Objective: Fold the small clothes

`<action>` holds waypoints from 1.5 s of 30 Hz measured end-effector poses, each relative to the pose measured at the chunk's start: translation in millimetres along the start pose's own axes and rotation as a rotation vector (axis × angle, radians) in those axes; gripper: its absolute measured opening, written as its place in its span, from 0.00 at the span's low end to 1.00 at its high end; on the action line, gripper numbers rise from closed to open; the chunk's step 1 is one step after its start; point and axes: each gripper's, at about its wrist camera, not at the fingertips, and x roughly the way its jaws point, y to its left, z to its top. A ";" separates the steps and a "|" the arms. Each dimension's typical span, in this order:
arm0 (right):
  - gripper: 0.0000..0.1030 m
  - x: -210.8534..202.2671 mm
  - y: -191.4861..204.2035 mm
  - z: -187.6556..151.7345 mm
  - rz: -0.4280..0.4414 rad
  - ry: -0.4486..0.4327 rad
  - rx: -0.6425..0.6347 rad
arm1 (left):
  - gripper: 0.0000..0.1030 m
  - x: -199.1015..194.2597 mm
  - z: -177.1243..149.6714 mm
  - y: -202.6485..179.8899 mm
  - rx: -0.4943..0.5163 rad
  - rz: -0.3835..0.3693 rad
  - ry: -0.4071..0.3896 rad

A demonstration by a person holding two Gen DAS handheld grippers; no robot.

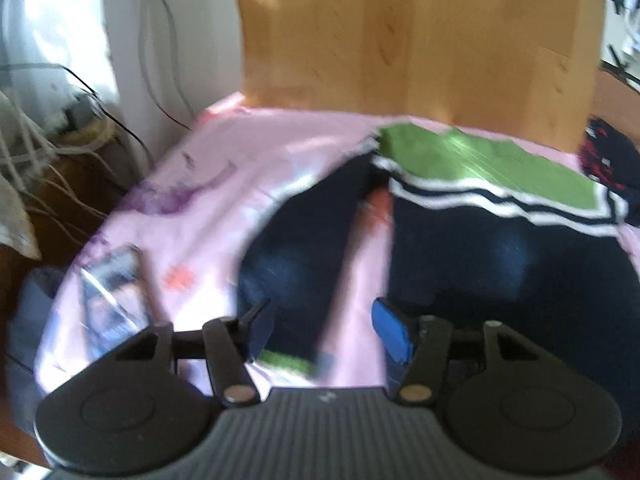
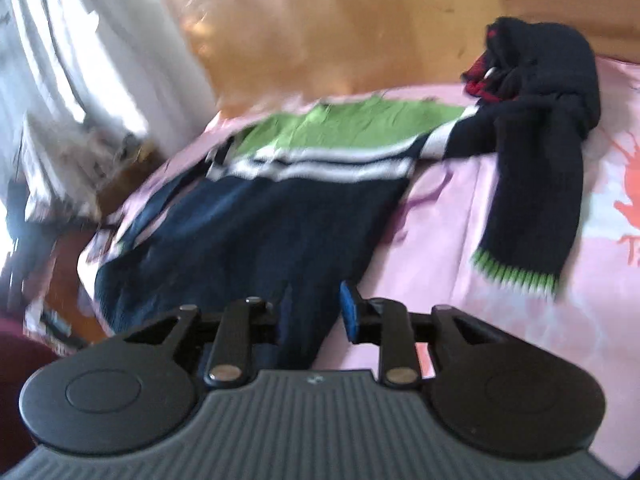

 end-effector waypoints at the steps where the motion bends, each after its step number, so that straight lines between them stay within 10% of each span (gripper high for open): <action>1: 0.32 4.5 -0.2 4.1 0.002 -0.014 0.006 | 0.58 -0.3 2.4 5.5 -0.001 0.029 -0.011; 15: 0.38 189.1 152.8 75.1 0.428 0.128 -0.144 | 0.71 -44.7 -18.6 70.6 -0.184 0.120 -0.153; 25: 0.48 340.4 219.2 81.2 0.349 0.230 -0.065 | 0.72 -60.5 -35.9 83.3 -0.234 0.076 -0.199; 27: 0.07 346.9 223.7 86.8 0.403 0.291 -0.019 | 0.72 -57.9 -32.8 82.3 -0.230 0.068 -0.202; 34: 0.06 262.7 195.4 167.5 0.403 0.209 -0.277 | 0.72 -41.2 -9.3 72.7 -0.207 0.030 -0.217; 45: 0.06 187.8 60.3 198.9 0.001 0.353 -0.584 | 0.77 53.0 100.3 -2.6 -0.090 -0.193 -0.210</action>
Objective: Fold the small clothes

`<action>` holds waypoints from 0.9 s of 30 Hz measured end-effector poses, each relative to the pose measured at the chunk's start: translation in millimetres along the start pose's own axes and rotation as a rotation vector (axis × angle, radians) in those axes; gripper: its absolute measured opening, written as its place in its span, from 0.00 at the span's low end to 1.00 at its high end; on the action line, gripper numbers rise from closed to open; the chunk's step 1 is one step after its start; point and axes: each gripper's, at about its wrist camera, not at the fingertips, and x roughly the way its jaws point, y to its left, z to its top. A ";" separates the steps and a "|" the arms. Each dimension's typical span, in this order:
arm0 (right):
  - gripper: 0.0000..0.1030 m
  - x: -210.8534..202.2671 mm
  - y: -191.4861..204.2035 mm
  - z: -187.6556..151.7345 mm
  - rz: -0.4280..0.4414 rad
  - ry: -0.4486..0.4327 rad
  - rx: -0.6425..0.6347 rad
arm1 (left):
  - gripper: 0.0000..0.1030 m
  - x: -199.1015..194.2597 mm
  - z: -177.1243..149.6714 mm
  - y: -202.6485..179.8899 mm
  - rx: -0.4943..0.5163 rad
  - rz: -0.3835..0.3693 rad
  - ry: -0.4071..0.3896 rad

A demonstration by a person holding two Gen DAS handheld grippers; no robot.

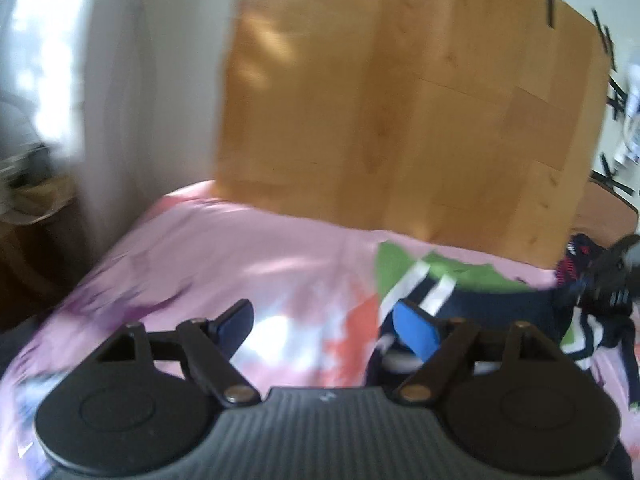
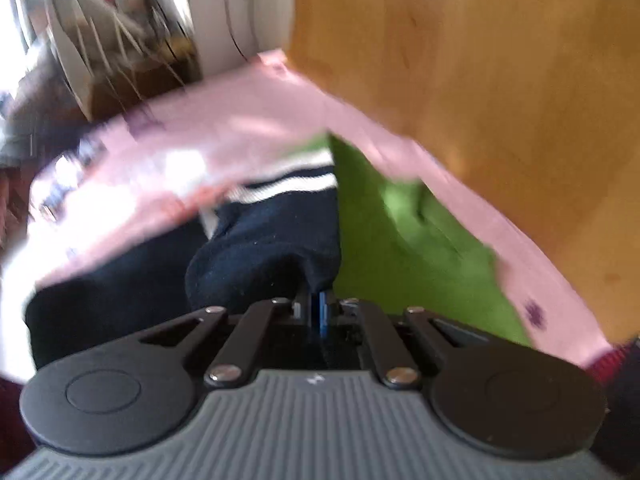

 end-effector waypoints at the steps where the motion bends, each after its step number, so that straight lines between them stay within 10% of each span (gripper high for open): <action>1: 0.06 6.3 -3.9 -6.7 -0.036 0.032 -0.010 | 0.78 22.5 9.7 -9.8 0.024 -0.021 0.016; 5: 0.14 38.1 -12.5 -20.1 -0.078 0.053 0.094 | 0.77 111.8 31.5 -41.1 0.079 -0.068 0.117; 9: 0.60 42.4 -27.1 -38.1 -0.038 -0.054 0.241 | 0.61 182.7 33.9 -58.5 0.092 -0.067 0.225; 14: 0.70 24.0 -37.3 -71.6 -0.008 -0.169 0.386 | 0.11 216.4 21.8 -73.2 0.107 -0.086 0.241; 17: 0.70 26.3 -36.8 -90.0 -0.007 -0.203 0.433 | 0.10 214.6 18.6 -62.3 0.042 -0.100 0.175; 20: 0.29 40.0 -28.3 -89.6 0.030 -0.199 0.441 | 0.09 207.8 19.8 -35.8 -0.079 -0.093 0.121; 22: 0.20 39.4 -16.8 -77.5 -0.039 -0.212 0.365 | 0.09 205.8 22.6 -17.0 -0.160 -0.084 0.106; 27: 0.25 4.4 -18.3 -34.5 -0.224 -0.263 0.247 | 0.05 212.6 18.3 2.0 -0.239 -0.057 0.109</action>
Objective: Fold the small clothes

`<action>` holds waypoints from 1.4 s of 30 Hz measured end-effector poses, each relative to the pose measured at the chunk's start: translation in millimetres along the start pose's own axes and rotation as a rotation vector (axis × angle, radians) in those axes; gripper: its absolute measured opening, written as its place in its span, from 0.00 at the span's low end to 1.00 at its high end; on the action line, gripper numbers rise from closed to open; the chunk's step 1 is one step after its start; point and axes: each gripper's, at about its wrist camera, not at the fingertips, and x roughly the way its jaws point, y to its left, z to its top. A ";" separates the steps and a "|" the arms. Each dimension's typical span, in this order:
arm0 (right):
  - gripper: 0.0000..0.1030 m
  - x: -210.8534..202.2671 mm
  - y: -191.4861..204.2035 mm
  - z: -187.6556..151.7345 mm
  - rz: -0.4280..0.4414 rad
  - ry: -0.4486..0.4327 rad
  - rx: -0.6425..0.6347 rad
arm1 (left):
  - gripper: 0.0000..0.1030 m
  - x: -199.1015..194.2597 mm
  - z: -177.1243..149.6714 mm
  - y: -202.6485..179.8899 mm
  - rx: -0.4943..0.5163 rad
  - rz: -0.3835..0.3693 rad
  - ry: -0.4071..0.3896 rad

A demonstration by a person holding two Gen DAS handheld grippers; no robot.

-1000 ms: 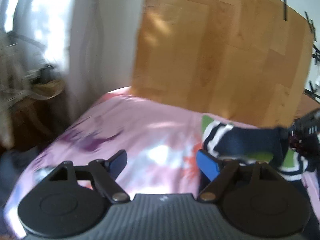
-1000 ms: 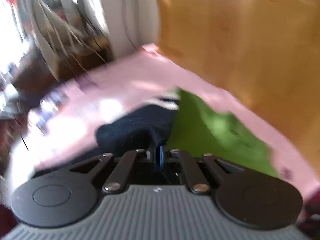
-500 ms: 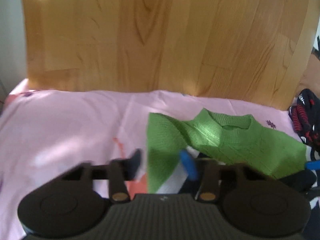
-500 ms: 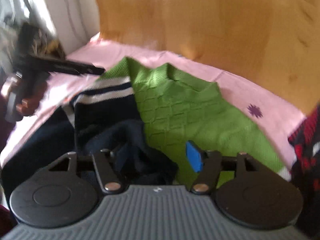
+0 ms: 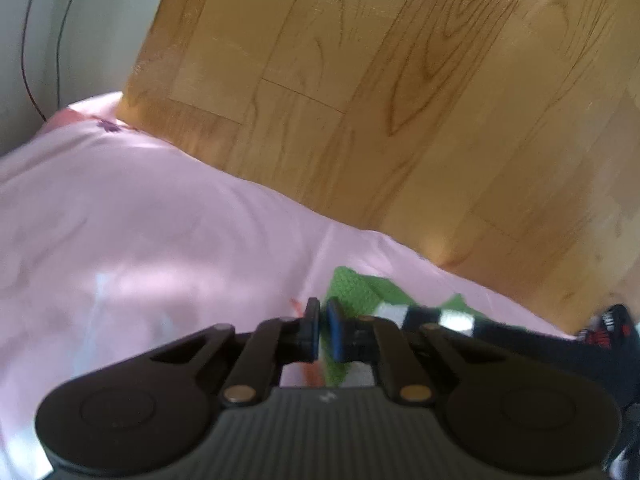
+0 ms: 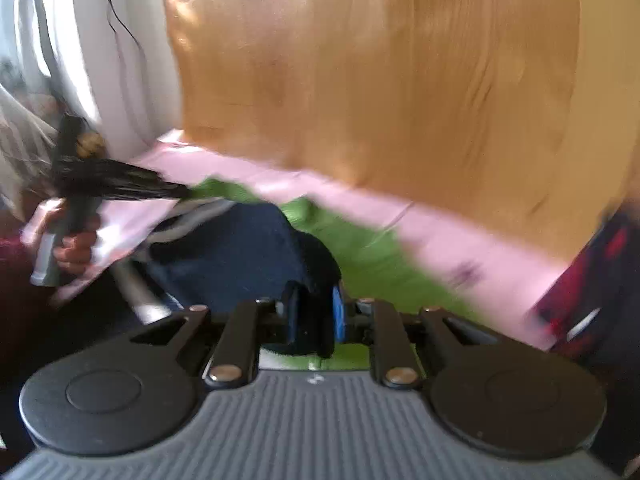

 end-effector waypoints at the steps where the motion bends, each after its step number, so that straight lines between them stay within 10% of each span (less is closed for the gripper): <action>1: 0.27 5.3 -0.6 3.7 -0.043 0.041 -0.038 | 0.02 2.0 -1.6 -1.0 0.014 0.036 -0.007; 4: 0.61 34.5 -15.1 -1.8 -0.246 0.181 -0.041 | 0.03 5.0 -3.0 1.7 0.035 0.113 -0.008; 16: 0.60 37.2 -60.6 -35.7 -0.133 0.119 0.387 | 0.06 -30.0 2.2 -17.5 0.100 -0.045 -0.062; 18: 0.10 44.7 -69.6 -44.4 -0.095 0.119 0.492 | 0.06 -29.4 -2.3 -27.1 0.146 -0.058 -0.052; 25: 0.03 14.5 -51.2 -55.3 -0.321 0.062 0.369 | 0.08 0.2 -22.4 -57.4 0.331 0.035 0.043; 31: 0.18 -38.0 -74.2 -83.9 -0.203 -0.020 0.591 | 0.07 3.7 -39.1 -78.5 0.494 0.153 0.005; 33: 0.50 -41.6 -79.2 -85.5 -0.157 -0.053 0.659 | 0.07 3.7 -39.2 -78.5 0.495 0.155 0.005; 38: 0.53 3.1 -78.6 -77.3 -0.119 -0.041 0.730 | 0.08 4.0 -36.4 -77.4 0.488 0.150 0.007; 40: 0.49 21.2 -72.9 -77.1 -0.104 -0.018 0.737 | 0.08 3.8 -36.9 -78.4 0.497 0.154 0.006; 42: 0.04 25.2 -58.1 -72.0 -0.151 -0.013 0.653 | 0.08 4.2 -37.3 -79.3 0.505 0.158 0.005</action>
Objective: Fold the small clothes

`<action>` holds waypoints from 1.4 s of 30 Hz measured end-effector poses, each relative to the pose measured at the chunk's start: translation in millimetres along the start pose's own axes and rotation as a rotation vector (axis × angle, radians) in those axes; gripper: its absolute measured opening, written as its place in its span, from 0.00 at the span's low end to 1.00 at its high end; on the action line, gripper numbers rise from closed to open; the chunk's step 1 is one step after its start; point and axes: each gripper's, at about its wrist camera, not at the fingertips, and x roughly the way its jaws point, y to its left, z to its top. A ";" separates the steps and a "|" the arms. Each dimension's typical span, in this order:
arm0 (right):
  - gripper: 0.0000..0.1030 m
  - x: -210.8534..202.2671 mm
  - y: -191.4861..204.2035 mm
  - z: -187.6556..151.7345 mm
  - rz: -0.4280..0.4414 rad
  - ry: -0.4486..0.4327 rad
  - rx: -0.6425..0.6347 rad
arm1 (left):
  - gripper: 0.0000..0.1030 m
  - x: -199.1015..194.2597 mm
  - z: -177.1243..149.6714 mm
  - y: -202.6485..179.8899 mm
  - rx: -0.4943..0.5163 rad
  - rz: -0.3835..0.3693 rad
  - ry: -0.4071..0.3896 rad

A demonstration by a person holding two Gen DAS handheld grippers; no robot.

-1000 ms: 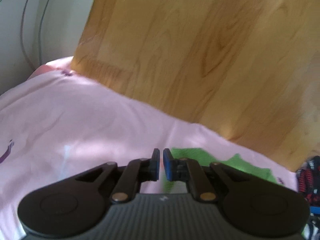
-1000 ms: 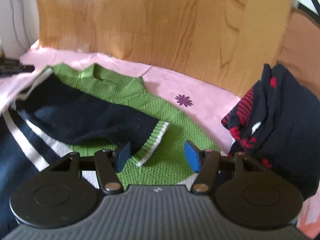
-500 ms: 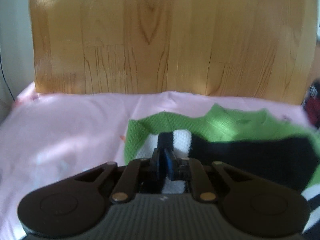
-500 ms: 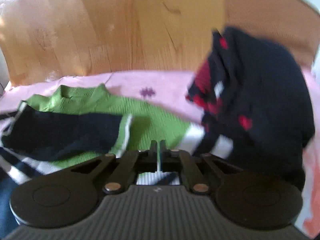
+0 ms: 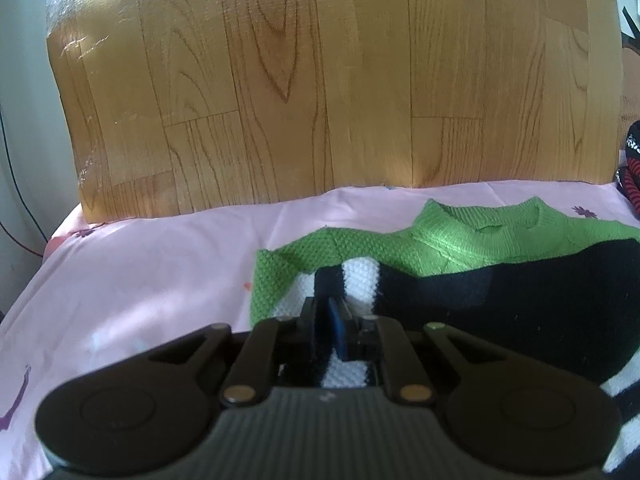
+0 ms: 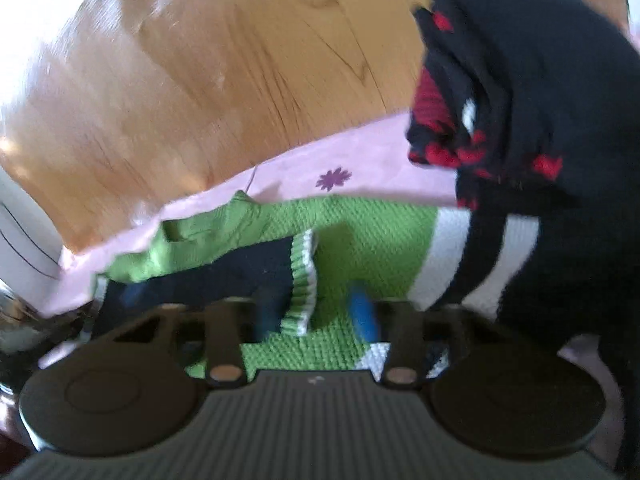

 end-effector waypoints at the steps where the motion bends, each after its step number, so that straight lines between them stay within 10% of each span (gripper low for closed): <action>1: 0.04 -1.6 4.3 -1.3 0.003 0.003 -0.028 | 0.08 0.1 -0.1 -0.2 0.004 0.001 -0.001; 7: 0.03 -34.9 3.1 -14.2 -0.158 -0.052 -0.159 | 0.11 0.1 -1.8 -5.9 0.038 0.025 -0.006; 14: 0.17 -116.4 -57.5 -40.2 -0.055 -0.196 0.126 | 0.18 -24.5 8.7 14.6 -0.106 -0.060 -0.064; 20: 0.32 -184.8 -106.0 -78.3 -0.211 -0.313 0.273 | 0.22 -43.6 13.4 17.2 -0.175 -0.153 -0.122; 29: 0.62 -179.7 -77.7 -116.8 -0.244 -0.212 0.081 | 0.27 -44.6 8.3 1.3 -0.106 -0.149 -0.118; 35: 0.58 -182.9 -127.7 -116.3 -0.272 -0.238 0.349 | 0.31 -45.6 9.4 6.6 -0.123 -0.153 -0.120; 42: 0.43 -165.6 -79.5 -137.5 -0.418 -0.188 0.028 | 0.31 -42.4 9.5 3.5 -0.105 -0.149 -0.106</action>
